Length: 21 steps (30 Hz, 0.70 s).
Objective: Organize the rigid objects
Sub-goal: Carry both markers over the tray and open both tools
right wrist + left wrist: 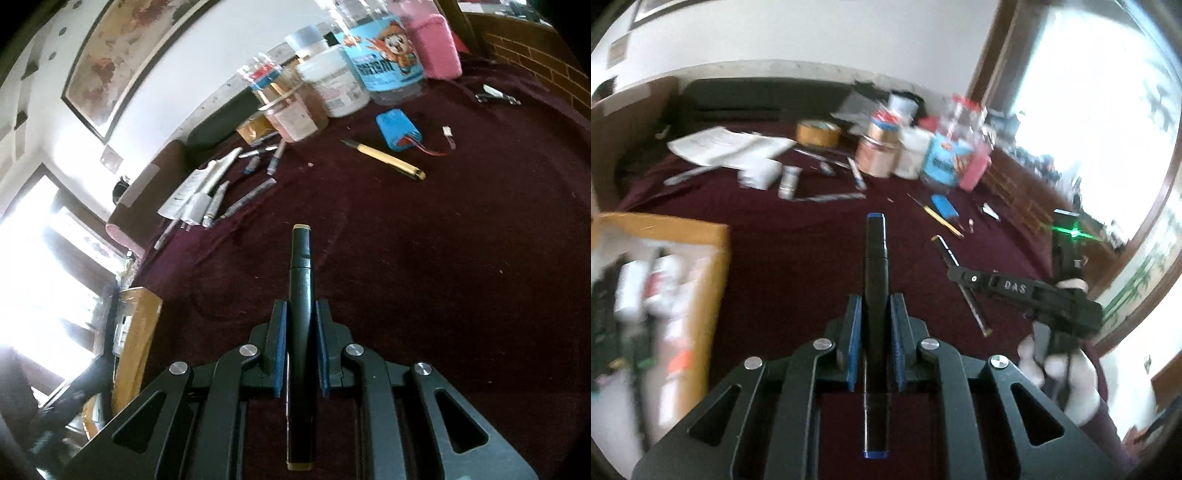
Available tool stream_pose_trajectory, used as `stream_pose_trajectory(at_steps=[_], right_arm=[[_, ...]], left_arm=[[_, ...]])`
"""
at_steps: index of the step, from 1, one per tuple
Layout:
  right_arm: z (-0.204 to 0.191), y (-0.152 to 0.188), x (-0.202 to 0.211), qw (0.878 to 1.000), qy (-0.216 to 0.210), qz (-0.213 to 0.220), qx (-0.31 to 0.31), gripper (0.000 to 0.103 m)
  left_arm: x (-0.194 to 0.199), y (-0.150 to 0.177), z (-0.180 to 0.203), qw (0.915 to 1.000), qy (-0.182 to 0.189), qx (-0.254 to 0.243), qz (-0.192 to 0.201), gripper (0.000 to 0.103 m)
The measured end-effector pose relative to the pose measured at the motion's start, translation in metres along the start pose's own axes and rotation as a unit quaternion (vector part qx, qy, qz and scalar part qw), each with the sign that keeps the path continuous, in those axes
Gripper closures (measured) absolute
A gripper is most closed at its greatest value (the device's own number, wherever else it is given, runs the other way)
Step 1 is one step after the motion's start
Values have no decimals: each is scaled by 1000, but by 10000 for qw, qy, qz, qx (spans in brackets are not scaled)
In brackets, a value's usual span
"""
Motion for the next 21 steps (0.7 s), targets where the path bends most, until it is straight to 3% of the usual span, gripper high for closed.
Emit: stream_pose_trajectory(at_steps=[4, 9, 16, 21], right_arm=[[-36, 7, 7, 9995, -197, -99, 243, 90], [-121, 34, 16, 9926, -871, -515, 679, 90], [-221, 88, -4, 9748, -1470, -1280, 1088, 89], [-273, 124, -30, 9657, -1540, -1698, 1222, 89]], left_arm=[[58, 11, -43, 9990, -284, 279, 201, 91], [101, 31, -116, 9921, -877, 837, 310, 91], [101, 70, -181, 9793, -1138, 1671, -14, 91], [92, 90, -208, 9700, -1161, 2128, -162, 91]])
Point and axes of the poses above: each gripper's, at about its wrist camera, not at the fingertips, and x roughly against the way its jaws point, z to its right, y to its underside, the point moved 5 cm from there along -x, roughly the way its jaws point, and after that the axes turned 7 degrees about y, right-handed, at the moved point
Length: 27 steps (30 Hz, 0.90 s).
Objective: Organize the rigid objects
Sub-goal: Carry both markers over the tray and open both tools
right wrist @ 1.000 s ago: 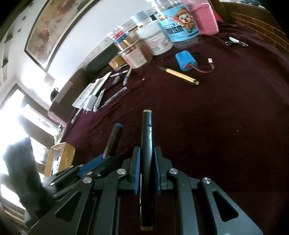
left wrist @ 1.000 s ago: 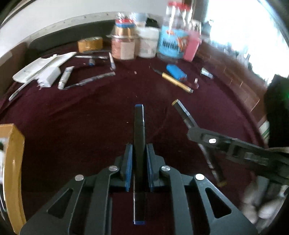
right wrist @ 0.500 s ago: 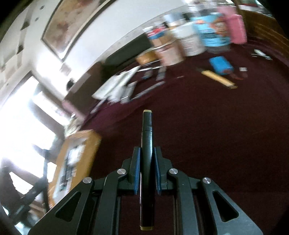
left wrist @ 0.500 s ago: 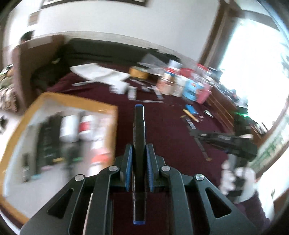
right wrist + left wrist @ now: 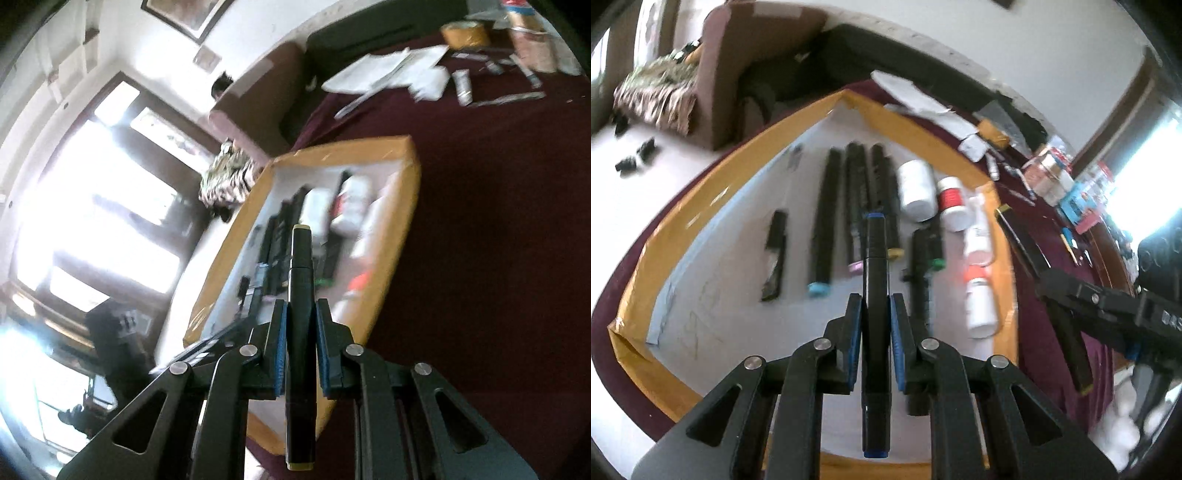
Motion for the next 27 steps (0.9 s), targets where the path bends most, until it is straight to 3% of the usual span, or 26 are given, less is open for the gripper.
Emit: stream_pose_trajectory(at_steps=[10, 11, 13, 15, 18, 24, 27], right_arm=[[-28, 12, -60, 9985, 29, -521, -170, 89], [-29, 14, -65, 9983, 69, -562, -147, 89], [-34, 23, -67, 9980, 110, -612, -114, 89], [-34, 26, -72, 9977, 219, -641, -55, 89], [-35, 27, -81, 9971, 378, -653, 22, 89], [-38, 28, -84, 9960, 663, -545, 231, 88], [-41, 28, -79, 9958, 770, -375, 325, 85]], left_arm=[[15, 2, -10, 9996, 26, 149, 233, 89], [21, 1, -11, 9994, 58, 152, 318, 86], [33, -1, -13, 9986, 51, 143, 515, 67], [47, -3, -17, 9971, -33, 153, 744, 55], [66, -5, -21, 9945, -120, 154, 1031, 52], [92, -10, -20, 9865, -460, -56, 1568, 35], [98, -11, -13, 9821, -638, -208, 1763, 34]])
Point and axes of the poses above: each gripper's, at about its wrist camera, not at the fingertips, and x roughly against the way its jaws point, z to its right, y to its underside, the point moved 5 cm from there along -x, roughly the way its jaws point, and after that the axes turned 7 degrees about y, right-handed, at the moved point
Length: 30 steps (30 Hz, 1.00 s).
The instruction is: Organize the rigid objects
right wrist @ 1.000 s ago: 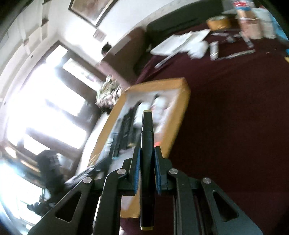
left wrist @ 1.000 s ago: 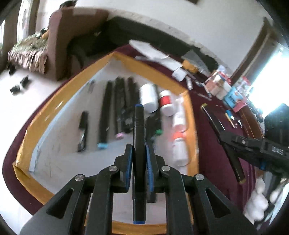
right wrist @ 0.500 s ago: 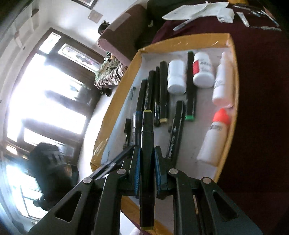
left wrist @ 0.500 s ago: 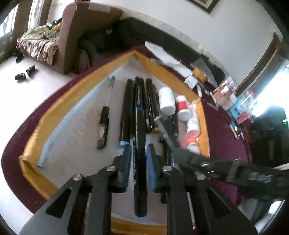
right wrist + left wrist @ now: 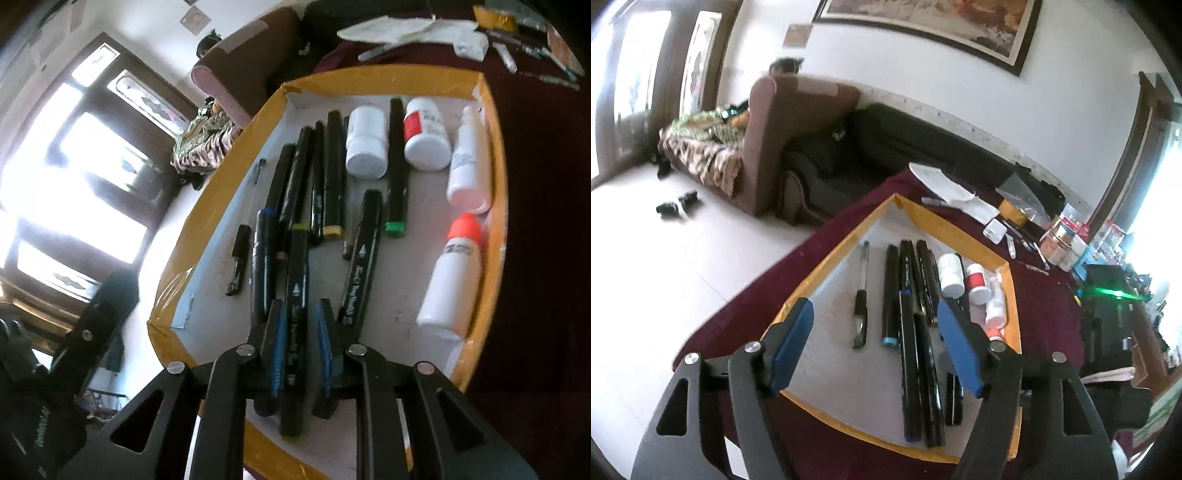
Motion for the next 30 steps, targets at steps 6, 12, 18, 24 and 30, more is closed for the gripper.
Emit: stream_pose_trajectory(at_steps=[6, 12, 18, 24, 30], right_arm=[[5, 0, 56, 9912, 609, 985, 635, 76], [12, 16, 135, 9317, 1730, 3025, 1020, 3], [21, 25, 140, 9216, 2068, 3177, 831, 2], [25, 46, 135, 9041, 2481, 3248, 1247, 2], [23, 53, 127, 9027, 2616, 3070, 1496, 2]], left_arm=[[54, -13, 26, 9840, -865, -534, 1466, 12], [77, -15, 58, 9807, -456, -409, 1856, 0], [32, -1, 65, 9929, -604, -403, 946, 0], [23, 11, 74, 9871, -1278, -681, 680, 0], [16, 26, 78, 9862, -1410, -783, 368, 0]])
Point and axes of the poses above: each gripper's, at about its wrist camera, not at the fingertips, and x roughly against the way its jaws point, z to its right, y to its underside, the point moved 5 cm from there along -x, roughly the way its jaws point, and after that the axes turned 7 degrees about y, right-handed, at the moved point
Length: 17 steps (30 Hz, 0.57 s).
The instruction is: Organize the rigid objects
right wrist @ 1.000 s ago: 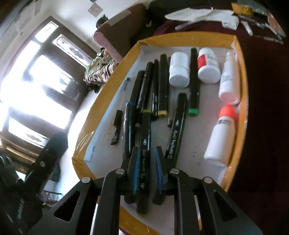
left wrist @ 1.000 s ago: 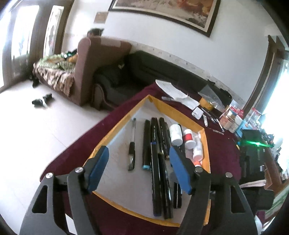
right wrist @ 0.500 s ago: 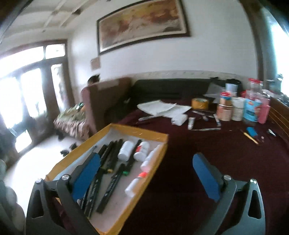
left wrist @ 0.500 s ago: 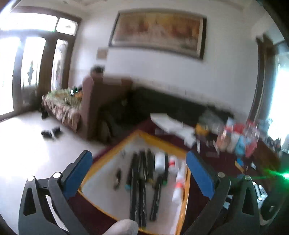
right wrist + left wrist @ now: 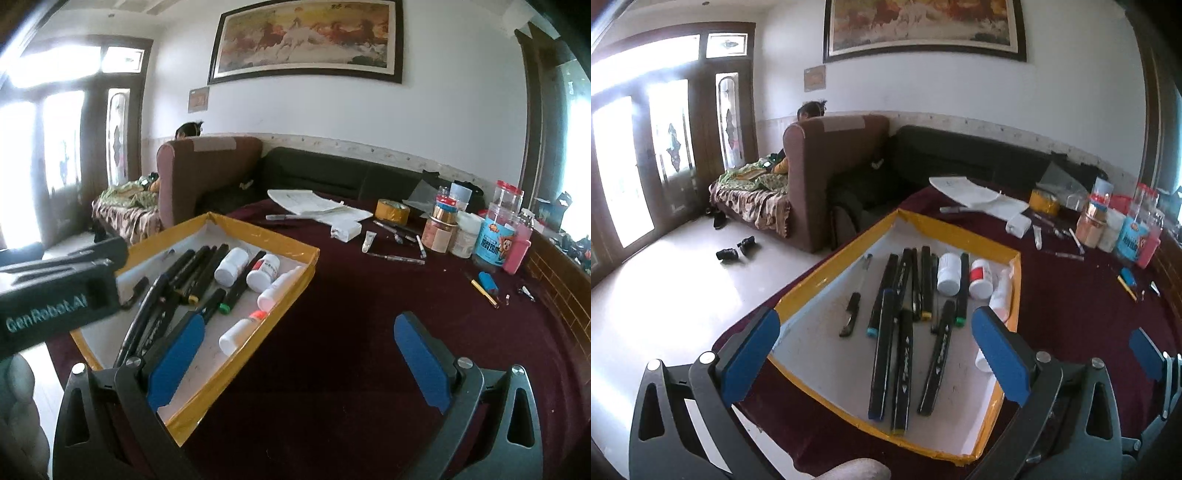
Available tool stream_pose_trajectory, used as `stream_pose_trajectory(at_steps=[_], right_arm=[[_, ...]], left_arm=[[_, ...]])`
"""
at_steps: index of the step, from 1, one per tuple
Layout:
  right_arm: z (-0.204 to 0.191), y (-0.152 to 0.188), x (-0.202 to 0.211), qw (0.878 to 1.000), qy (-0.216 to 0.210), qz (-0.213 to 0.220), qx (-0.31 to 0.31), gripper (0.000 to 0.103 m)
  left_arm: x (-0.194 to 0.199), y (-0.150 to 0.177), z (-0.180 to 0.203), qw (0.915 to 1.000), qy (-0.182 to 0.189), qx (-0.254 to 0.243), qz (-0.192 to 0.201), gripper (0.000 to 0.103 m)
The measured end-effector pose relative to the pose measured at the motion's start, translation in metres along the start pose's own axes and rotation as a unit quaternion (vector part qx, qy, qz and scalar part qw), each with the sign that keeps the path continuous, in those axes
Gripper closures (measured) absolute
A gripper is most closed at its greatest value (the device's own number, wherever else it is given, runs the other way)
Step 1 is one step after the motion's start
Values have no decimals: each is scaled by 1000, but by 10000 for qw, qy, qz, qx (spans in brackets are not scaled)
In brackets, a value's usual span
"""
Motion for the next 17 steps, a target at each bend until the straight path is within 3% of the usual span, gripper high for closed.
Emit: stream_pose_trajectory(at_steps=[17], right_arm=[[-10, 9, -8, 9994, 51, -248, 221, 2]], left_arm=[[-9, 3, -12, 9997, -185, 41, -158, 0]])
Point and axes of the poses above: each gripper's, at about its wrist camera, not at the fingertips, and x roughly against the way its jaws point, z to its right, y to its underside, the point moved 5 cm from there along -x, roughly the way its jaws point, and after that the axes turned 7 degrees about y, right-handed, at the moved point
